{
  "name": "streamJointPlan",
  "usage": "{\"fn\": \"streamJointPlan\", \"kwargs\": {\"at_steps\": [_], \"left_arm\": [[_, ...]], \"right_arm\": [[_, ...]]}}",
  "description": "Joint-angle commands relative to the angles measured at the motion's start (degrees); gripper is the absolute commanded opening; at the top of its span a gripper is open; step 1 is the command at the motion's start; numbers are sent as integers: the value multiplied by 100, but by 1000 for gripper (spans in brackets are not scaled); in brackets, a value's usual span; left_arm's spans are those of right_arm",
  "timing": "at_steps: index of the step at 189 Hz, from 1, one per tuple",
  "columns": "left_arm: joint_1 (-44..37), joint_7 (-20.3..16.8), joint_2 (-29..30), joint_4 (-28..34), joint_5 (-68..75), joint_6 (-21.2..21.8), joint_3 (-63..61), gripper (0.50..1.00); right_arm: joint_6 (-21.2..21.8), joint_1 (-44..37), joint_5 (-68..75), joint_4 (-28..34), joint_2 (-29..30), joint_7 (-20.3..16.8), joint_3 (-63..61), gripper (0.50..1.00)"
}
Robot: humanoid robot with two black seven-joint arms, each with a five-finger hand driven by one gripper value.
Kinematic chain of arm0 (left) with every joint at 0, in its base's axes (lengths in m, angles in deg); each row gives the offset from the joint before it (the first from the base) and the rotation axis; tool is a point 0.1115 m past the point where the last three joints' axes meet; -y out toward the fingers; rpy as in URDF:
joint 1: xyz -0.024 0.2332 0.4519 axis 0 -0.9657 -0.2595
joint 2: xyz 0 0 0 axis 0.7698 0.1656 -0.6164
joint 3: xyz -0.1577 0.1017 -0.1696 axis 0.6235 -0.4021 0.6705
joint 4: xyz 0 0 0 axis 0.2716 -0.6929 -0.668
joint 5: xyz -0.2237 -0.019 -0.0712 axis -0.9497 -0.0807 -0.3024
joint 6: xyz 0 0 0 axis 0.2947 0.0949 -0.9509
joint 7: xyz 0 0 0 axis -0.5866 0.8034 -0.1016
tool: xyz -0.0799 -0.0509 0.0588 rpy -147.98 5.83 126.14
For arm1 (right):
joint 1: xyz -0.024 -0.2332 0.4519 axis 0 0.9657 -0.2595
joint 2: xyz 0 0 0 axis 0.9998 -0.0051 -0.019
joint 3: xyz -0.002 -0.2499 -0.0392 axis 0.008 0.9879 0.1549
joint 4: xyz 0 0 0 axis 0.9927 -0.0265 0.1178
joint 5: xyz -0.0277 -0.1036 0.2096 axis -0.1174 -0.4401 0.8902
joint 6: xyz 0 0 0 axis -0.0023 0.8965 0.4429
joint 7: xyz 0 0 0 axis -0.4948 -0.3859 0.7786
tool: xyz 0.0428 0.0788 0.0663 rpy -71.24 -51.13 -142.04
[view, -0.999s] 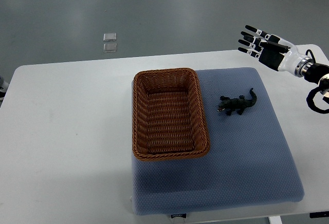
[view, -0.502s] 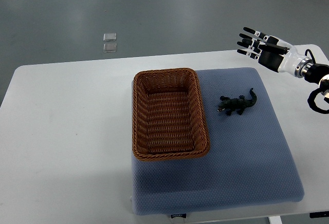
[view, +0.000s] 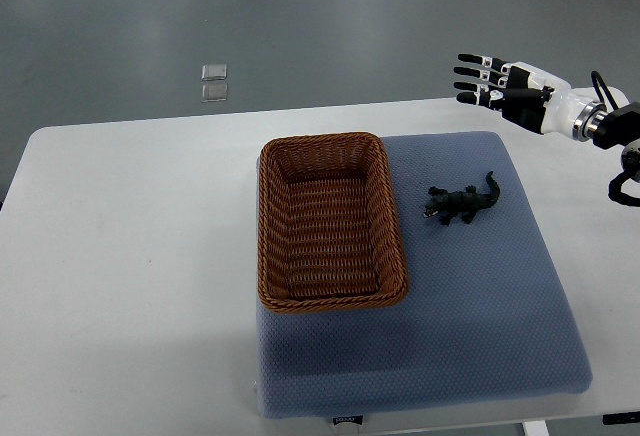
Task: Place crocodile in brown basket with right hand
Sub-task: 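Move the right hand down toward the dark toy crocodile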
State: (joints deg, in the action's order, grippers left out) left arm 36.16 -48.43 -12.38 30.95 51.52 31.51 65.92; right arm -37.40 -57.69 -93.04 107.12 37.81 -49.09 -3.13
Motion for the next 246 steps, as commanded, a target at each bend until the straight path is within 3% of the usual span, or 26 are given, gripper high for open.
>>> {"fn": "streamJointPlan", "kwargs": {"at_steps": [1, 57, 110, 137, 195, 246], "left_arm": [[-1, 1, 0, 5, 0, -6, 0, 1000], [-1, 1, 0, 5, 0, -6, 0, 1000], [-1, 1, 0, 5, 0, 3, 0, 1000], [-1, 1, 0, 5, 0, -6, 0, 1000], [-1, 1, 0, 5, 0, 3, 0, 1000], [-1, 1, 0, 5, 0, -6, 0, 1000]], "right_arm": [[11, -135, -609, 27, -15, 151, 1, 932], [257, -364, -2604, 62, -147, 704, 10, 932], [108, -382, -4837, 80, -252, 1496, 19, 932], [-410, -364, -5882, 413, -261, 1786, 54, 932], [-1430, -302, -7578, 721, -375, 1944, 238, 932], [-2353, -329, -7939, 862, -428, 2043, 1223, 932]]}}
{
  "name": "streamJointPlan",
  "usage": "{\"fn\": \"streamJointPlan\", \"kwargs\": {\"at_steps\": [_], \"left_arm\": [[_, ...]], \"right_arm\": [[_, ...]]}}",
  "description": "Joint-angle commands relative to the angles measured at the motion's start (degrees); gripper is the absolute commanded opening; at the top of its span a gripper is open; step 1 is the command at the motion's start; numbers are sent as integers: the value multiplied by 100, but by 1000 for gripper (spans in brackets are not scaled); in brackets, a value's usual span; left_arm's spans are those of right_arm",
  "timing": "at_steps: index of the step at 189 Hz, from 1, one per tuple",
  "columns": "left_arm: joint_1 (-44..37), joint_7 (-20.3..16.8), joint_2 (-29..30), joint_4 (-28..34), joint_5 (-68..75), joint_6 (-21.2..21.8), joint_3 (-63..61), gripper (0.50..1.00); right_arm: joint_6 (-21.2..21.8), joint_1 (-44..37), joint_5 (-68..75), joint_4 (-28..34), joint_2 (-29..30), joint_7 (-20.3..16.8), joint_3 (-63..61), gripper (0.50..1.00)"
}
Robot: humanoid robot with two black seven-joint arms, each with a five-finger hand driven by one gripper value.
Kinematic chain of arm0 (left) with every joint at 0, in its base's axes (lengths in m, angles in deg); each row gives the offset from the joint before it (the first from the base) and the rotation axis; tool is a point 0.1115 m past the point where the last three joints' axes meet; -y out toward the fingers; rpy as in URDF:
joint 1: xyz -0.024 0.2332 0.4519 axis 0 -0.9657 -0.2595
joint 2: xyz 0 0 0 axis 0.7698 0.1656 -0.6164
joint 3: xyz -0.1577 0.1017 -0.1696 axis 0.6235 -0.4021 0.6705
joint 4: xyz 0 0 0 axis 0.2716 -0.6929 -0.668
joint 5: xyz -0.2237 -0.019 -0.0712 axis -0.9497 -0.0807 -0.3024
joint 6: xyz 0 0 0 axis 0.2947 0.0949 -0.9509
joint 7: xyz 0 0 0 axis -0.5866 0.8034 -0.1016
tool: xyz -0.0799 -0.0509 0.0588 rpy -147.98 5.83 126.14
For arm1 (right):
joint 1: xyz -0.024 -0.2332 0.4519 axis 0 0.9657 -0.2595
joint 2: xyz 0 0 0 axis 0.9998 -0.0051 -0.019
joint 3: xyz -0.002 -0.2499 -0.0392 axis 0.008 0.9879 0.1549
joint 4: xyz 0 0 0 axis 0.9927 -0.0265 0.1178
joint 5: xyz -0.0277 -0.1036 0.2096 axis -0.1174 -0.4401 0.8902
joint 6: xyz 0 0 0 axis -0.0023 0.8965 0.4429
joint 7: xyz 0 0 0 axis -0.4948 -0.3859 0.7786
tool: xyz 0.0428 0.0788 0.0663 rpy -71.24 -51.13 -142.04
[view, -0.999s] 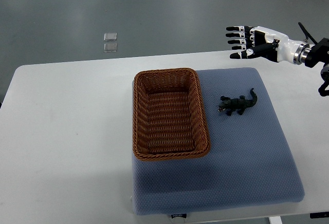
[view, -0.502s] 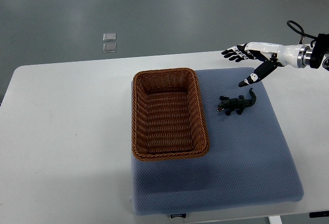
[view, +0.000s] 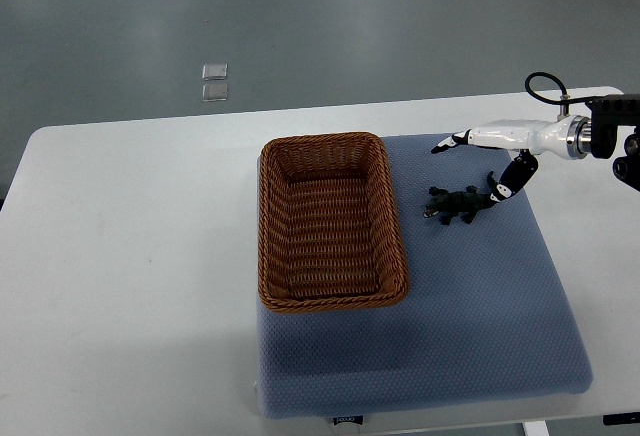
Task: Place crocodile in brown basket with right hand
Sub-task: 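Move the right hand down toward the dark toy crocodile, then close the right hand fingers around the crocodile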
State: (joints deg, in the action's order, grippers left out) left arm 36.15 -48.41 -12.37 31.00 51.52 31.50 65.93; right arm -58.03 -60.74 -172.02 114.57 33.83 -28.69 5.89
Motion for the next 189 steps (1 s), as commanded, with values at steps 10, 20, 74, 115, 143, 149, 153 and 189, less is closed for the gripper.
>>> {"fn": "streamJointPlan", "kwargs": {"at_steps": [10, 20, 74, 115, 143, 149, 153, 189], "left_arm": [[0, -1, 0, 0, 0, 4, 0, 1000], [0, -1, 0, 0, 0, -5, 0, 1000], [0, -1, 0, 0, 0, -5, 0, 1000], [0, -1, 0, 0, 0, -5, 0, 1000], [0, -1, 0, 0, 0, 4, 0, 1000], [0, -1, 0, 0, 0, -5, 0, 1000], [0, -1, 0, 0, 0, -5, 0, 1000], [0, -1, 0, 0, 0, -4, 0, 1000]], "right_arm": [[-387, -24, -59, 205, -39, 3, 365, 932], [-422, -15, -59, 223, -21, 3, 373, 932], [-888, 29, -103, 196, 58, 3, 373, 932], [-967, 90, -138, 196, 110, -26, 391, 932], [-1204, 90, -332, 135, 181, -43, 540, 930], [-1266, 99, -340, 135, 190, -52, 567, 930], [-1292, 99, -340, 135, 190, -52, 576, 930], [-1398, 143, -340, 126, 225, -236, 584, 930]]}}
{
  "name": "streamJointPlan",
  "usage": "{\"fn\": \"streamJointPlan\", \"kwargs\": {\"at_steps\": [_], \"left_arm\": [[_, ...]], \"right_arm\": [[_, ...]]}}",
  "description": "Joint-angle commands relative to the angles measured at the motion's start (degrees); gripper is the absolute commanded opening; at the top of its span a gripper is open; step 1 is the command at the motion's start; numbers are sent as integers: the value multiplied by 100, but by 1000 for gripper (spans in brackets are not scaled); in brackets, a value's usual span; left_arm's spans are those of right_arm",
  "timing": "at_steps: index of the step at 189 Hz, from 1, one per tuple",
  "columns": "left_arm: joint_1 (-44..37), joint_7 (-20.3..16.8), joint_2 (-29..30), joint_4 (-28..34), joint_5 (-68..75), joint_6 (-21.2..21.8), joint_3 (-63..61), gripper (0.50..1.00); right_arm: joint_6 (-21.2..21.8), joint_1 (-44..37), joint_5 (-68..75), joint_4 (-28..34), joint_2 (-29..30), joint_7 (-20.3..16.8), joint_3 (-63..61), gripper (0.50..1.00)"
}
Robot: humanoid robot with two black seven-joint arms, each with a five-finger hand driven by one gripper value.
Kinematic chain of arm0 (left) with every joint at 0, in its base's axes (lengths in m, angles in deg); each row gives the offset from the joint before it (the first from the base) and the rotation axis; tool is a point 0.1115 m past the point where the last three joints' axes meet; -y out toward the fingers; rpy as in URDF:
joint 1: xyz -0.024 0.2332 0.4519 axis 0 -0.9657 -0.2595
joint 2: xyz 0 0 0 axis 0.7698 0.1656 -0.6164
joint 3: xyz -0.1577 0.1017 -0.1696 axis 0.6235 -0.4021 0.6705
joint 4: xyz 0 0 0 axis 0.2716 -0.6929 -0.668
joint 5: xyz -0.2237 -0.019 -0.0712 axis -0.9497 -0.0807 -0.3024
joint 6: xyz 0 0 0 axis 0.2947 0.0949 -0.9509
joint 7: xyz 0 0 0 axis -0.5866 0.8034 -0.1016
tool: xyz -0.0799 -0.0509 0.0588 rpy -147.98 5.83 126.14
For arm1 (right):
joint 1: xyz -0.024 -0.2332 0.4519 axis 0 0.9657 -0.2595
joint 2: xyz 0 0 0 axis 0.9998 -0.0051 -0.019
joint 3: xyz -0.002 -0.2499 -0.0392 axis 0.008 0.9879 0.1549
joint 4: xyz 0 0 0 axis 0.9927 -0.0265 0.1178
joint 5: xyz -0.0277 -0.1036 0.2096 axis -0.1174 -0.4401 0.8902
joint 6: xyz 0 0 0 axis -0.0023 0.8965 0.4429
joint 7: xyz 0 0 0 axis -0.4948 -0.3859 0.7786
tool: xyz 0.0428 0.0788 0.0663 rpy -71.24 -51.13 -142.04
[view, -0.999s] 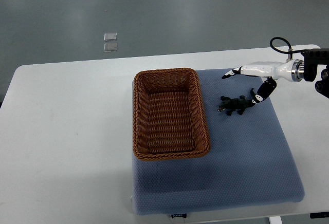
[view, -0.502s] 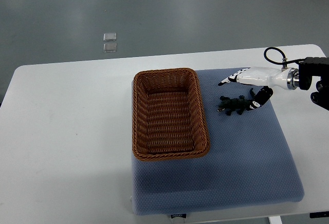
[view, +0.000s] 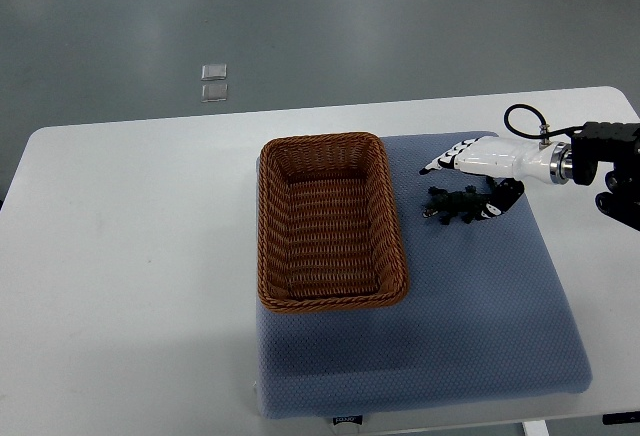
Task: Place crocodile in brown basket with right hand
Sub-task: 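Close the right hand fingers around the crocodile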
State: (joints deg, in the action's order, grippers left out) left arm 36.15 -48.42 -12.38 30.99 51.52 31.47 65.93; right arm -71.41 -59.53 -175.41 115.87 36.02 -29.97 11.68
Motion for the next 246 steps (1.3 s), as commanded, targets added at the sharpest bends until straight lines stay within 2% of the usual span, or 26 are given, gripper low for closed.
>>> {"fn": "streamJointPlan", "kwargs": {"at_steps": [1, 40, 64, 110, 118, 127, 151, 177, 195, 221, 246], "left_arm": [[0, 1, 0, 1, 0, -2, 0, 1000], [0, 1, 0, 1, 0, -2, 0, 1000], [0, 1, 0, 1, 0, -2, 0, 1000], [0, 1, 0, 1, 0, -2, 0, 1000], [0, 1, 0, 1, 0, 7, 0, 1000], [0, 1, 0, 1, 0, -2, 0, 1000], [0, 1, 0, 1, 0, 7, 0, 1000], [0, 1, 0, 1, 0, 7, 0, 1000], [0, 1, 0, 1, 0, -2, 0, 1000], [0, 1, 0, 1, 0, 7, 0, 1000], [0, 1, 0, 1, 0, -2, 0, 1000]], "right_arm": [[-60, 22, -1, -5, 6, -109, 5, 930], [-104, 48, -19, -48, 58, -144, 5, 930], [-104, 92, -19, -233, 155, -355, 5, 928], [-121, 109, -19, -233, 216, -355, 5, 907], [-121, 109, -19, -224, 216, -346, 5, 897], [-121, 109, -28, -224, 216, -329, 5, 856], [-130, 109, -28, -224, 208, -311, 5, 823], [-156, 109, -28, -198, 216, -293, 5, 756], [-156, 109, -37, -180, 208, -293, 5, 725], [-165, 109, -45, -172, 216, -285, 5, 715], [-165, 118, -45, -172, 216, -285, 5, 656]]}}
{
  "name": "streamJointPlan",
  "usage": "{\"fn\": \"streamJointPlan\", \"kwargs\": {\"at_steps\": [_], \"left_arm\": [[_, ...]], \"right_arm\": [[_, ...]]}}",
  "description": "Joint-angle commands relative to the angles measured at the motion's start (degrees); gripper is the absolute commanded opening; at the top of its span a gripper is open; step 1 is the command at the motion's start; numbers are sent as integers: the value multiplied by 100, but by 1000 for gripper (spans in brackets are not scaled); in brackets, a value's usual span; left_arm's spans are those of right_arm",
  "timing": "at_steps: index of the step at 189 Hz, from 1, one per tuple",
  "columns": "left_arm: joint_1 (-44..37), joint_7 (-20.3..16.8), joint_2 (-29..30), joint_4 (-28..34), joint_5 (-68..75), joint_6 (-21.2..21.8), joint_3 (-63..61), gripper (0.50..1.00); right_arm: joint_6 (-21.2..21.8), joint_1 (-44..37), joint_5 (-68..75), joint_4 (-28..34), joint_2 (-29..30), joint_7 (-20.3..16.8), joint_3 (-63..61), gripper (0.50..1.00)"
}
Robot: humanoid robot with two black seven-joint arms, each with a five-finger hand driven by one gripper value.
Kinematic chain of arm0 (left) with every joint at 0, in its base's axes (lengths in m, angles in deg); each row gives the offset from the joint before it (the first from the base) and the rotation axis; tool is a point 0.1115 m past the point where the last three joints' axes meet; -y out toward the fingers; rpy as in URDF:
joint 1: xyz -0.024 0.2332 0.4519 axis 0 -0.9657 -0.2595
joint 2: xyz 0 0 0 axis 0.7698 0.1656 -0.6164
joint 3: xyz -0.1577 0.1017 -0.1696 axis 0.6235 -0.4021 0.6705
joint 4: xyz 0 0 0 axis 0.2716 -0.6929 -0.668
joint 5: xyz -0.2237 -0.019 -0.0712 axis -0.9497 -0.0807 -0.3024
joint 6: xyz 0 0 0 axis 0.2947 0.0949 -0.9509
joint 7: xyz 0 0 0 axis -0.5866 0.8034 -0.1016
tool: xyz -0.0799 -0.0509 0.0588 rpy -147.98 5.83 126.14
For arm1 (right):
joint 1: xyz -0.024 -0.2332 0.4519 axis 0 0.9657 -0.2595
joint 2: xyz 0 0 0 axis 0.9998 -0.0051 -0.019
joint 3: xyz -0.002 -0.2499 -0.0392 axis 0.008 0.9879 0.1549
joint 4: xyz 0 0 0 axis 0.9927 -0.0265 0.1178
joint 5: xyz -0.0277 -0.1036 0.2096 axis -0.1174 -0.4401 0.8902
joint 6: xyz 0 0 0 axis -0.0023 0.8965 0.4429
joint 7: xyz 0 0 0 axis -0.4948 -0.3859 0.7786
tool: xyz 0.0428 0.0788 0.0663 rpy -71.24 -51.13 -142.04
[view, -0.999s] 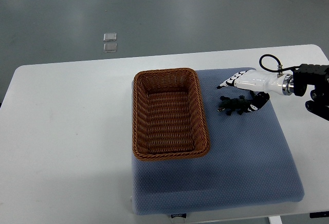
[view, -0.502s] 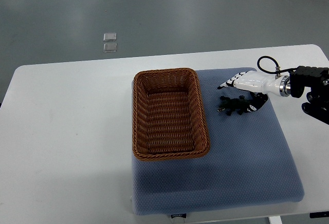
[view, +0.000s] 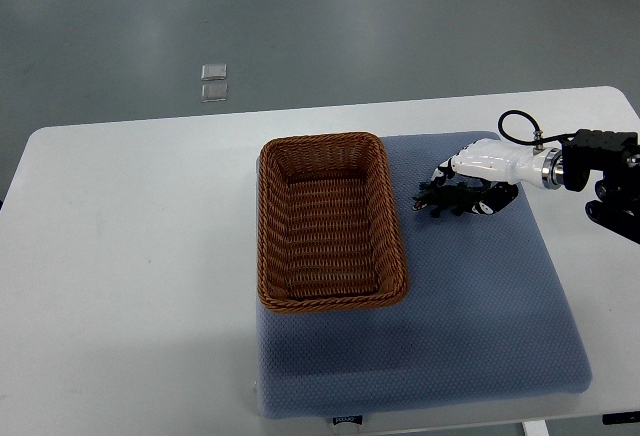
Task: Place crocodile in brown basket with right hand
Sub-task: 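Close the right hand fingers around the crocodile, then lift the crocodile with the right hand toward the basket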
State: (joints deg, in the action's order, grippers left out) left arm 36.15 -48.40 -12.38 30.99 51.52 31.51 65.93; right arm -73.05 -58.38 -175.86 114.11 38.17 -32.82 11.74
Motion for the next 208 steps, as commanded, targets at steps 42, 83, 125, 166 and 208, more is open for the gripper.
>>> {"fn": "streamJointPlan", "kwargs": {"at_steps": [42, 83, 125, 166, 208], "left_arm": [[0, -1, 0, 0, 0, -6, 0, 1000], [0, -1, 0, 0, 0, 3, 0, 1000], [0, -1, 0, 0, 0, -6, 0, 1000], [0, -1, 0, 0, 0, -6, 0, 1000], [0, -1, 0, 0, 0, -6, 0, 1000]], "right_arm": [[-159, 4, 0, -4, -7, 97, 9, 574], [-159, -5, 0, -4, -16, 176, 79, 500], [-159, -40, 0, -4, -16, 176, 70, 500], [-159, -67, 8, -12, -34, 167, 53, 500], [-150, -75, 26, -13, -42, 167, 17, 500]]}}
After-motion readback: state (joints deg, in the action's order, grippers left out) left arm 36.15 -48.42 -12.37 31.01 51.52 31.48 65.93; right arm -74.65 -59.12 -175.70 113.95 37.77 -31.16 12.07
